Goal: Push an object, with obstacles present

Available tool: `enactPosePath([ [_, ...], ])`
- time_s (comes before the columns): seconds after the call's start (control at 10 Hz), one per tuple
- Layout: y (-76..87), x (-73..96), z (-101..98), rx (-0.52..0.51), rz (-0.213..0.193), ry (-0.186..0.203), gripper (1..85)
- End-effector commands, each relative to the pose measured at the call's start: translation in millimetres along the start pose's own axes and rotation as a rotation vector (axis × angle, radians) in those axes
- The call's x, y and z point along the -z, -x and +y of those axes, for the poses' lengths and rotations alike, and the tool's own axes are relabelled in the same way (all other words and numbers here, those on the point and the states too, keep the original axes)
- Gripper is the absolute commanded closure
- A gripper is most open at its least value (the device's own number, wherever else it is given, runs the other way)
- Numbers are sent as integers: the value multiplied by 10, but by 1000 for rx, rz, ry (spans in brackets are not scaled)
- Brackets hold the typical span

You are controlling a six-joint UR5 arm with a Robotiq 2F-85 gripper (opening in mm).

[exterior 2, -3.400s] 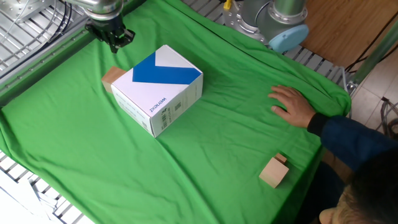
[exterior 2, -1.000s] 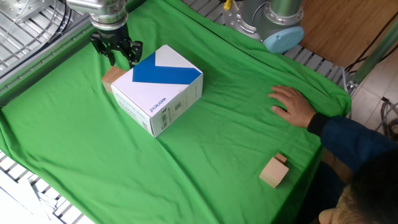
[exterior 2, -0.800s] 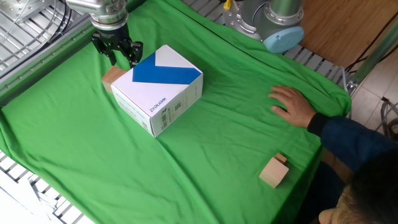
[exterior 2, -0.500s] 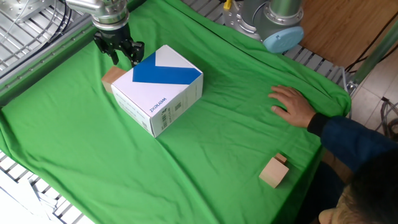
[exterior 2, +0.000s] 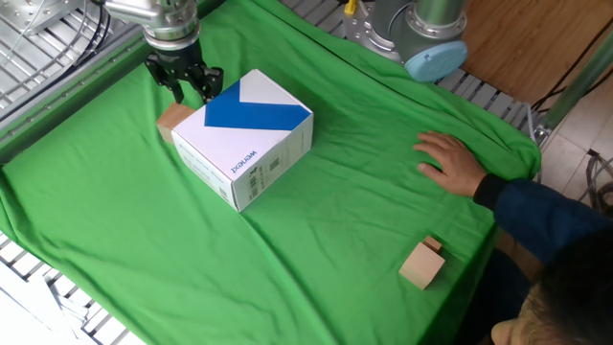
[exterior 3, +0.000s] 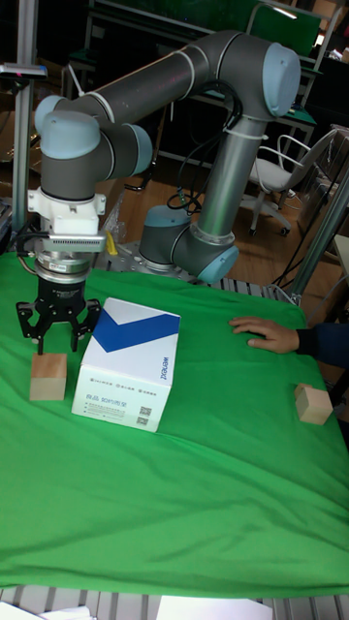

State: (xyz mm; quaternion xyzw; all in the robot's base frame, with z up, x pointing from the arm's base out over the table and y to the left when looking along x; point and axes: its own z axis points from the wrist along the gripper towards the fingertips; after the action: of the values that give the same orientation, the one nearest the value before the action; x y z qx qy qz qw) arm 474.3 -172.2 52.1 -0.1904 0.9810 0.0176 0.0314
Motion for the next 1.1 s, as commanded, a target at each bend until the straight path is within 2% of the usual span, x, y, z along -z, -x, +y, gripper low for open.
enactPosePath([
  [0.0,134,-22,-48,39,-33,-16,307],
  [0.3,184,-17,-48,46,-46,-16,307],
  [0.6,253,8,-87,65,-67,-32,300],
  [0.8,177,68,-91,64,-45,-32,300],
  [1.0,131,54,-99,61,-52,-33,300],
])
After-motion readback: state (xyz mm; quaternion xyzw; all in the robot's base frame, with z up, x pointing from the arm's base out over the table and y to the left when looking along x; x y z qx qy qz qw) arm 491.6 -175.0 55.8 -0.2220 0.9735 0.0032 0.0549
